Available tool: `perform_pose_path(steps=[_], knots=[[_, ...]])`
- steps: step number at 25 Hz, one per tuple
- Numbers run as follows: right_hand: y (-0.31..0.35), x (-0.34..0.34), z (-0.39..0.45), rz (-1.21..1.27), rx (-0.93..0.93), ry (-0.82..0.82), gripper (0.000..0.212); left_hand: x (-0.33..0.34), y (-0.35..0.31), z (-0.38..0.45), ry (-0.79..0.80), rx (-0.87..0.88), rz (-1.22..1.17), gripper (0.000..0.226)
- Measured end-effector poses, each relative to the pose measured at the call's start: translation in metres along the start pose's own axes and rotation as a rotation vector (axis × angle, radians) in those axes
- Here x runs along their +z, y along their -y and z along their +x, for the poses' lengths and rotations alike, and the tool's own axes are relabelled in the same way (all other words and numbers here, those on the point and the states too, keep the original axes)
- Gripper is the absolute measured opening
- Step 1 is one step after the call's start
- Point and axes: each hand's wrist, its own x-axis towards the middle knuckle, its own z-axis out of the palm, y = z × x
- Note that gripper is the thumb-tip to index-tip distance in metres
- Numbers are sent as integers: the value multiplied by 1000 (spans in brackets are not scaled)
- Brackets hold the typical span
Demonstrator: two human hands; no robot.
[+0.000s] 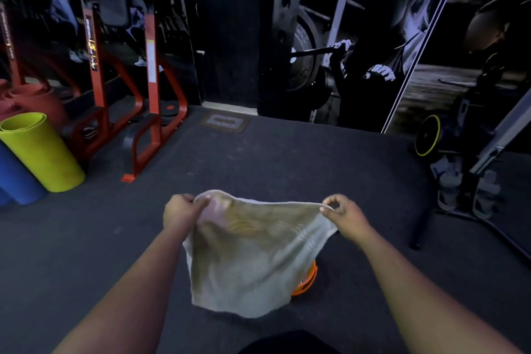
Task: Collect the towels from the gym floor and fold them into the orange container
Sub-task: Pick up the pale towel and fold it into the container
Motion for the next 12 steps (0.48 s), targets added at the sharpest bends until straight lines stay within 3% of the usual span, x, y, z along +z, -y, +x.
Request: perform_pose_path(steps=[3, 6, 9, 12], knots=[[29, 20, -10, 350, 26, 175, 12, 20, -12, -12, 201, 23, -181, 42], [52, 36, -17, 415, 78, 408, 17, 32, -31, -35, 428, -50, -536, 30], [57, 45, -15, 148, -54, 511, 29, 38, -44, -54, 613, -57, -708, 24], [56, 56, -9, -387, -330, 295, 19, 47, -46, -64, 755, -27, -774, 23]])
